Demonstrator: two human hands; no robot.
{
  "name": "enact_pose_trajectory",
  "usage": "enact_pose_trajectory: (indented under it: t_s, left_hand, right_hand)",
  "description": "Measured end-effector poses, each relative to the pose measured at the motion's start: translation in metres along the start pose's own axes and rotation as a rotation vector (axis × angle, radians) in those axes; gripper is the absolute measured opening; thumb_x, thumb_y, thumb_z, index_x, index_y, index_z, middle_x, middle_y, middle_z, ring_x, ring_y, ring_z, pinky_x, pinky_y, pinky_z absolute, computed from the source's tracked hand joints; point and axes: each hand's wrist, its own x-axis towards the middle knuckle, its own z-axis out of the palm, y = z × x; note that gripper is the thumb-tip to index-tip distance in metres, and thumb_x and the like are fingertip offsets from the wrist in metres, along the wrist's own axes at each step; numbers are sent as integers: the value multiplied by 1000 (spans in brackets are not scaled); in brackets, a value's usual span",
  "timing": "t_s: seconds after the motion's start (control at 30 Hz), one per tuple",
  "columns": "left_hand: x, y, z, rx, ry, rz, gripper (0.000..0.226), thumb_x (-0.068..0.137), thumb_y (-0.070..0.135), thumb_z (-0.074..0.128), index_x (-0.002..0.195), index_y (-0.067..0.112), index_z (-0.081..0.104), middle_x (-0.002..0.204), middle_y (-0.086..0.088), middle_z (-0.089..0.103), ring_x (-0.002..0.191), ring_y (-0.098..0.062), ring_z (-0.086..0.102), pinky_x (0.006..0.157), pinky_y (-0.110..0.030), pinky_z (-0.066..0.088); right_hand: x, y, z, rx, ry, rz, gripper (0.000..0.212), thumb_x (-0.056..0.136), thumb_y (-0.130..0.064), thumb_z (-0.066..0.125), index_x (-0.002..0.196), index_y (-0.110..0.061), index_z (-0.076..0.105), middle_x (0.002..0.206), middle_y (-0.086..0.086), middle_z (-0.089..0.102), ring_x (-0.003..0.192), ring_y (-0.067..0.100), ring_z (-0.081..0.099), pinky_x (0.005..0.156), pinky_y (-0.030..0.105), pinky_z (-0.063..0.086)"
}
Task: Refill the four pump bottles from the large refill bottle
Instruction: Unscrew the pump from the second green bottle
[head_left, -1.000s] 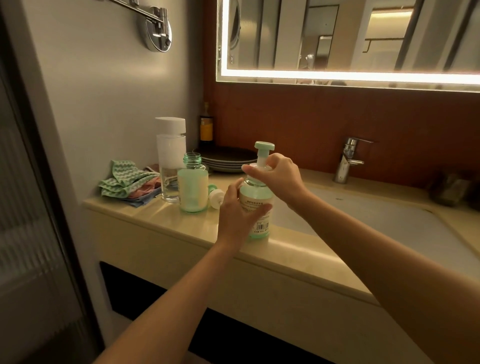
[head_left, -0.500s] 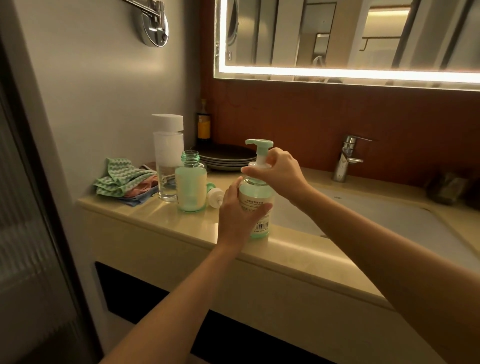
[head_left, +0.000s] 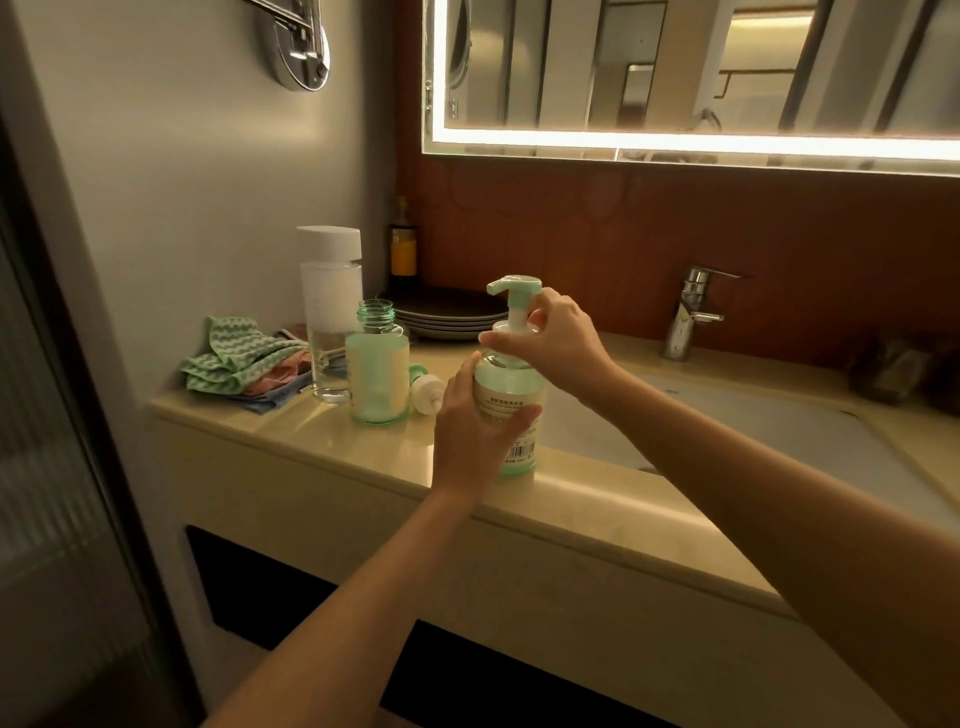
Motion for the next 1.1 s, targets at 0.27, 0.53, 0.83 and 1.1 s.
enact_pose_trajectory:
  t_s: [0.27,0.53,0.83,1.1]
  left_hand:
    - [1,-1,1,8,10,3,77,73,26,76,137,12,37,132,-4,50,120,-16,47,92,-18,38]
    - [2,-5,2,-11,5,0,77,72,27,77,137,13,37,132,-3,50,119,-13,47,93,-21,40]
    - [2,-5,2,-13,12,10,78,72,27,77,137,13,38,131,-3,51,115,-8,46,91,-17,39]
    - [2,-6,2,-36,5,16,76,71,27,77,136,14,39,127,-2,52,108,-4,47,87,-15,40]
  right_hand:
    - [-3,2,2,340,-160,101,52,83,-27,65,129,-15,42,121,3,52,108,17,52,86,31,46]
    - [-3,3,2,256,-48,67,47,83,-24,66,124,-10,48,110,3,56,99,16,55,68,19,44]
    - [-4,7,5,228,-20,58,54,75,-42,70,116,-13,52,115,4,56,102,18,56,83,30,50]
    - [-7,8,-1,373,-86,69,36,85,-16,61,119,-8,55,108,5,61,100,18,59,77,23,48]
